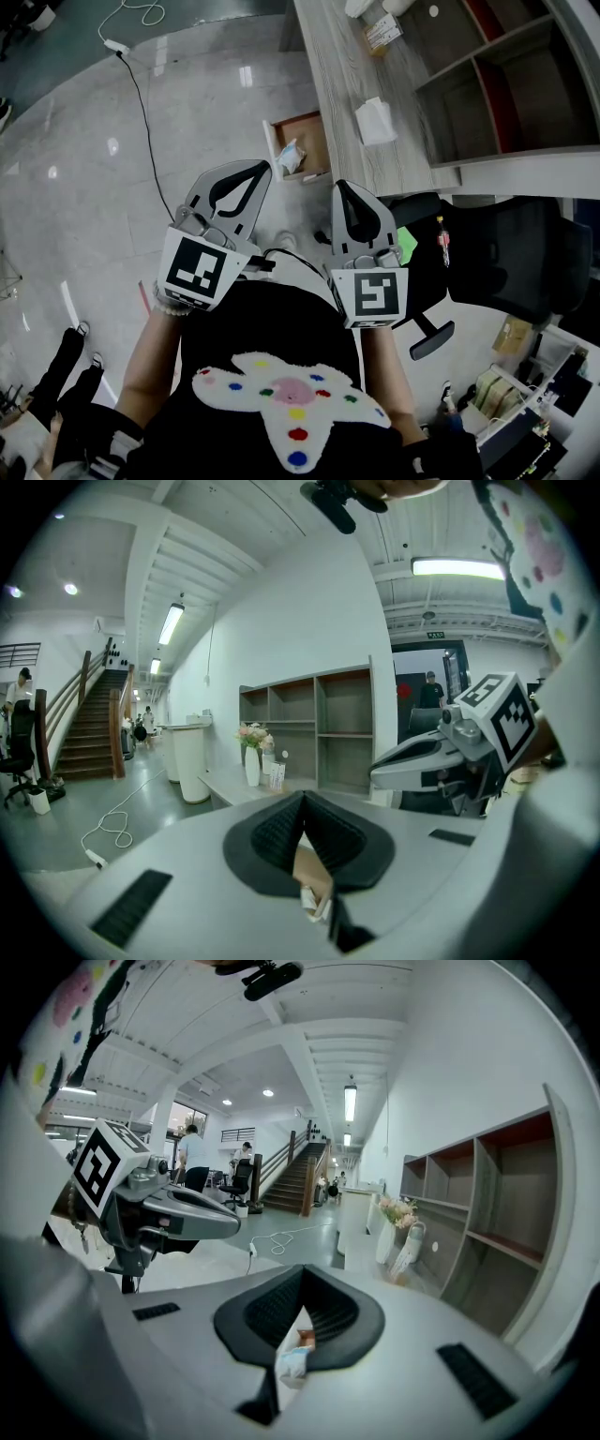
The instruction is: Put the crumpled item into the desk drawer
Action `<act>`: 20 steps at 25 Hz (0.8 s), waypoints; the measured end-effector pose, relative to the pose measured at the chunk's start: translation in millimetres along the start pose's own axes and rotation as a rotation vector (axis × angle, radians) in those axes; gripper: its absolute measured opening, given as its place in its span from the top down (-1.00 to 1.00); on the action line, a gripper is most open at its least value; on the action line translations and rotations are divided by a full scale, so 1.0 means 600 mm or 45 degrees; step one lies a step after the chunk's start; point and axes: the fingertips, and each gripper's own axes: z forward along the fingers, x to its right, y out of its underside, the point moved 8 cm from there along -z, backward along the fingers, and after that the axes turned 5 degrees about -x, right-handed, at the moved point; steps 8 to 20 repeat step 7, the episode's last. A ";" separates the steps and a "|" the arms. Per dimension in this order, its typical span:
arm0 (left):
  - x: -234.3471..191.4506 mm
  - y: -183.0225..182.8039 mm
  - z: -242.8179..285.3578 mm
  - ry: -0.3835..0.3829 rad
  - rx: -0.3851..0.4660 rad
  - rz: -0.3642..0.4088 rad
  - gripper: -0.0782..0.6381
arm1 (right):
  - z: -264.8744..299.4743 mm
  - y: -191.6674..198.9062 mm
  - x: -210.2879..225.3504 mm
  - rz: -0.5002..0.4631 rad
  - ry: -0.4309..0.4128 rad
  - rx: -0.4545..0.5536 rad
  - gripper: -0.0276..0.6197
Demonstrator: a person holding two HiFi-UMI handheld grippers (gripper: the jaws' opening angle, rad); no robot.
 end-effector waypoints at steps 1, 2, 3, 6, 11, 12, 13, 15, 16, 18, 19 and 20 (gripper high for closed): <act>0.001 0.001 -0.001 0.002 -0.001 0.001 0.75 | 0.000 0.000 -0.001 -0.002 -0.001 0.001 0.90; 0.001 0.001 -0.002 0.003 -0.001 0.002 0.75 | -0.001 0.000 -0.002 -0.004 -0.003 0.001 0.90; 0.002 0.002 -0.002 0.003 -0.001 0.002 0.75 | -0.001 0.001 -0.003 -0.005 -0.005 0.000 0.90; 0.003 0.003 -0.002 0.002 0.000 0.002 0.75 | 0.000 0.003 -0.004 -0.002 -0.008 -0.006 0.90; 0.003 0.003 -0.001 0.001 0.000 0.002 0.75 | 0.001 0.004 -0.004 -0.001 -0.008 -0.008 0.90; 0.003 0.003 -0.001 0.001 0.000 0.002 0.75 | 0.001 0.004 -0.004 -0.001 -0.008 -0.008 0.90; 0.003 0.003 -0.001 0.001 0.000 0.002 0.75 | 0.001 0.004 -0.004 -0.001 -0.008 -0.008 0.90; 0.003 0.003 -0.001 0.001 0.000 0.002 0.75 | 0.001 0.004 -0.004 -0.001 -0.008 -0.008 0.90; 0.003 0.003 -0.001 0.001 0.000 0.002 0.75 | 0.001 0.004 -0.004 -0.001 -0.008 -0.008 0.90; 0.003 0.003 -0.001 0.001 0.000 0.002 0.75 | 0.001 0.004 -0.004 -0.001 -0.008 -0.008 0.90; 0.003 0.003 -0.001 0.001 0.000 0.002 0.75 | 0.001 0.004 -0.004 -0.001 -0.008 -0.008 0.90; 0.003 0.003 -0.001 0.001 0.000 0.002 0.75 | 0.001 0.004 -0.004 -0.001 -0.008 -0.008 0.90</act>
